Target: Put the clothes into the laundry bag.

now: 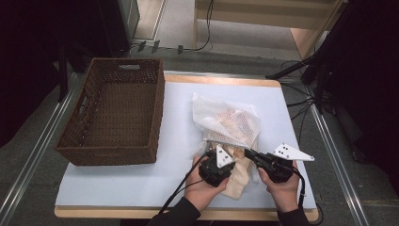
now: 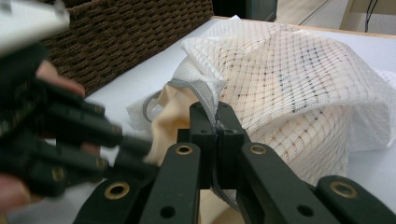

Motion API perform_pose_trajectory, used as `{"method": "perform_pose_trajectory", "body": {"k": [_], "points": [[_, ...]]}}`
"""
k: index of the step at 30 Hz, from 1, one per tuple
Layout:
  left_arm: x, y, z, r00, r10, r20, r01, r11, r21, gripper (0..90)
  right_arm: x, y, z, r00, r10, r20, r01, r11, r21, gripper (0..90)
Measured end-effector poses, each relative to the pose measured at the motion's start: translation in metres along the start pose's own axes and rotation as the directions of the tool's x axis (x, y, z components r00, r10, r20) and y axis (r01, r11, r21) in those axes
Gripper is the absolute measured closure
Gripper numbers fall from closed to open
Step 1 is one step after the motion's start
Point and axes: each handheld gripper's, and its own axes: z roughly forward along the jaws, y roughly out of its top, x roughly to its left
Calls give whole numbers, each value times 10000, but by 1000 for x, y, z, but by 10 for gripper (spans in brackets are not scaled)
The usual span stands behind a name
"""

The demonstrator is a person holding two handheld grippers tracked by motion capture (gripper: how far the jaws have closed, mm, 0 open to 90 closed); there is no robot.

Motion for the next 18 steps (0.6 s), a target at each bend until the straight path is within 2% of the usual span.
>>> {"method": "perform_pose_trajectory", "body": {"k": [2, 3, 5, 6, 7, 8, 9, 11, 14, 16, 18], "points": [[7, 8, 0, 9996, -263, 70, 265, 9991, -332, 802, 1, 1, 0, 10000, -20, -18, 20, 10000, -34, 885], [12, 15, 0, 9986, -532, 13, 532, 9970, -559, 800, 1, 1, 0, 10000, -49, -3, 49, 10000, -27, 885], [18, 20, 1, 9977, -668, -61, 662, 9953, -704, 795, 3, 1, -1, 10000, -55, -6, 55, 10000, -68, 885], [24, 24, 7, 9969, -620, -476, 580, 9950, -807, 792, 3, 2, -1, 10000, -66, -13, 66, 9999, -97, 885], [24, 24, 7, 9969, -620, -476, 580, 9950, -807, 788, 3, 2, -2, 10000, -70, -19, 70, 9999, -89, 885], [27, 23, 11, 9957, -562, -743, 500, 9953, -833, 785, 3, 2, -2, 10000, -70, -19, 70, 9999, -89, 885], [35, 20, 24, 9918, -460, -1195, 415, 9984, -391, 782, 3, 1, -1, 10000, -62, -32, 61, 10000, -38, 885], [47, 11, 40, 9866, -546, -1539, 570, 9983, 111, 782, 2, 1, -1, 10000, -39, -37, 39, 10000, -2, 885], [58, 6, 45, 9854, -1163, -1246, 1160, 9932, -97, 783, 2, 0, -1, 10000, -65, -26, 65, 10000, 21, 885], [53, 8, 40, 9873, -982, -1248, 983, 9951, -55, 763, 1, 0, 0, 10000, -73, -31, 73, 10000, 19, 885], [47, 10, 31, 9906, -773, -1133, 763, 9970, -128, 695, -1, -1, 0, 10000, -13, 5, 13, 10000, 40, 885]]}}
